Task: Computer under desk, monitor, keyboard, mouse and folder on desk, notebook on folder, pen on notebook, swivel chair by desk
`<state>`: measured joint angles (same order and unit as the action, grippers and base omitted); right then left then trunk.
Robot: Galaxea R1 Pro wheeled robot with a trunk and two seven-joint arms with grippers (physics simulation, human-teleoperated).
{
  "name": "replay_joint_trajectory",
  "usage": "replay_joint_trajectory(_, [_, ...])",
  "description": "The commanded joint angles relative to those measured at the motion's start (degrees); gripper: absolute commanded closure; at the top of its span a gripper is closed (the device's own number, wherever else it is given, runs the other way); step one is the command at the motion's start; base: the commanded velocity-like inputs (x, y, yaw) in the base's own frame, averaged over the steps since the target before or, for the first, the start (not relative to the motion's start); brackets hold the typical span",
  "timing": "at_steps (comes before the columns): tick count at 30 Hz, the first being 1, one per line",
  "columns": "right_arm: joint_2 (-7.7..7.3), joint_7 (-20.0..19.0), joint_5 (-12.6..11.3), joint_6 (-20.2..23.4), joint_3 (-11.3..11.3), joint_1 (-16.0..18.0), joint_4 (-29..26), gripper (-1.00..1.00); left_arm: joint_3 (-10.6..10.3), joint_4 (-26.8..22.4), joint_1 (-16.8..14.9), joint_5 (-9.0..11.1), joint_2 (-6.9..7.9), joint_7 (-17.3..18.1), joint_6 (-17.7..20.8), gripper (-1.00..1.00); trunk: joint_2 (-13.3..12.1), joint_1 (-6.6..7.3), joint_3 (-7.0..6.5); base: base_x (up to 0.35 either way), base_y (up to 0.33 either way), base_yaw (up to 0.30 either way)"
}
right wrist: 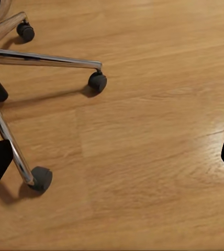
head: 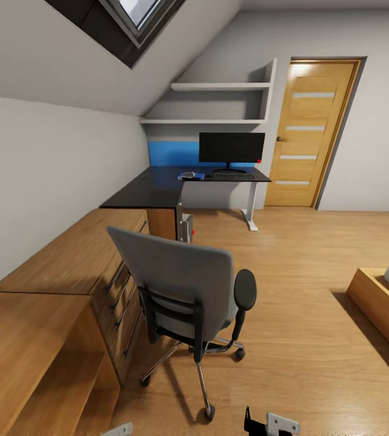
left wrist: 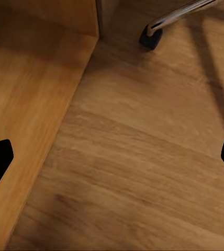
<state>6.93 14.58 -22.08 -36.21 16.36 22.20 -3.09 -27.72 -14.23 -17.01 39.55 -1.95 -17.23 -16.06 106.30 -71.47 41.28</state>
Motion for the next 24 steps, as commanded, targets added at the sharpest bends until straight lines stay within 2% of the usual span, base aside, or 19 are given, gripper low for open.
replay_joint_trajectory(1, [0.01, 0.36, -0.25, -0.09, 0.51, 0.04, 0.02, -1.0, -0.5, -0.01, -0.04, 0.37, 0.02, -0.34, -0.2, -1.0, 0.44, -0.22, 0.33, 0.0, 0.0, 0.0])
replay_joint_trajectory(17, [0.01, 0.36, -0.25, 0.0, 0.51, 0.04, 0.02, -1.0, -0.55, -0.01, -0.04, 0.36, -0.03, -0.34, -0.2, -1.0, 6.86, -3.73, 4.6, 0.0, 0.0, 0.0])
replay_joint_trajectory(24, [0.01, 0.36, -0.25, -0.02, 0.47, 0.04, 0.02, -1.0, -0.58, -0.01, -0.04, 0.39, -0.02, -0.34, -0.2, -1.0, 9.67, -5.27, 6.08, 0.0, 0.0, 0.0])
